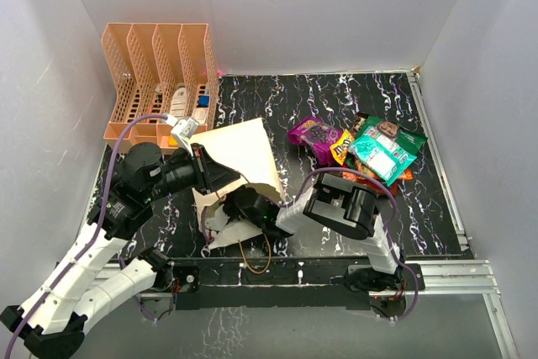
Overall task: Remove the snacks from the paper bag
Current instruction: Take out the snack from the paper bag.
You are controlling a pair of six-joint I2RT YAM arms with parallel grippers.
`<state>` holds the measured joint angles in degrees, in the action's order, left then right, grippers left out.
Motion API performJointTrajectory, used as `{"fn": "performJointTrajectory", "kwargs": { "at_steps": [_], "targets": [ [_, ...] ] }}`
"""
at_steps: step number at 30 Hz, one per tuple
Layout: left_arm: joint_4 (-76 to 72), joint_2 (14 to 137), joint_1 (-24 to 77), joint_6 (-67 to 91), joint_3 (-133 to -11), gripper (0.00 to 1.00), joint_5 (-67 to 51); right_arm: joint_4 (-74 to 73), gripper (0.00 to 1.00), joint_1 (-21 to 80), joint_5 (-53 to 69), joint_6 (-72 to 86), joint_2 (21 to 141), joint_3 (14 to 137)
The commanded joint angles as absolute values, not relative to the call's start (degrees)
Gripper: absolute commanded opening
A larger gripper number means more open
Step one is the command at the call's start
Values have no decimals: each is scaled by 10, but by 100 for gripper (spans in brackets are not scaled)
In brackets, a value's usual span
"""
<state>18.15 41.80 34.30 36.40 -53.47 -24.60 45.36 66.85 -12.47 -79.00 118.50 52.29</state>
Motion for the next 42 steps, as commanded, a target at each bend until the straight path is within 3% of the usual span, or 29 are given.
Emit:
{"fn": "performJointTrajectory", "kwargs": {
  "at_steps": [1,19,21,25,30,42],
  "targets": [
    [158,414,343,374,-543,0,-264,508,65,655,-125,-801,1217,562],
    [146,430,343,383,-531,0,-293,485,57,585,-28,-771,1283,672],
    [151,431,343,381,-534,0,-288,481,52,585,-20,-766,1287,678],
    [160,431,343,379,-538,0,-275,491,30,586,-24,-742,1283,680],
    [173,425,343,381,-537,0,-242,491,8,589,-23,-693,1232,637],
    [147,435,343,405,-540,0,-182,402,7,656,-41,-548,985,438]
  ]
}}
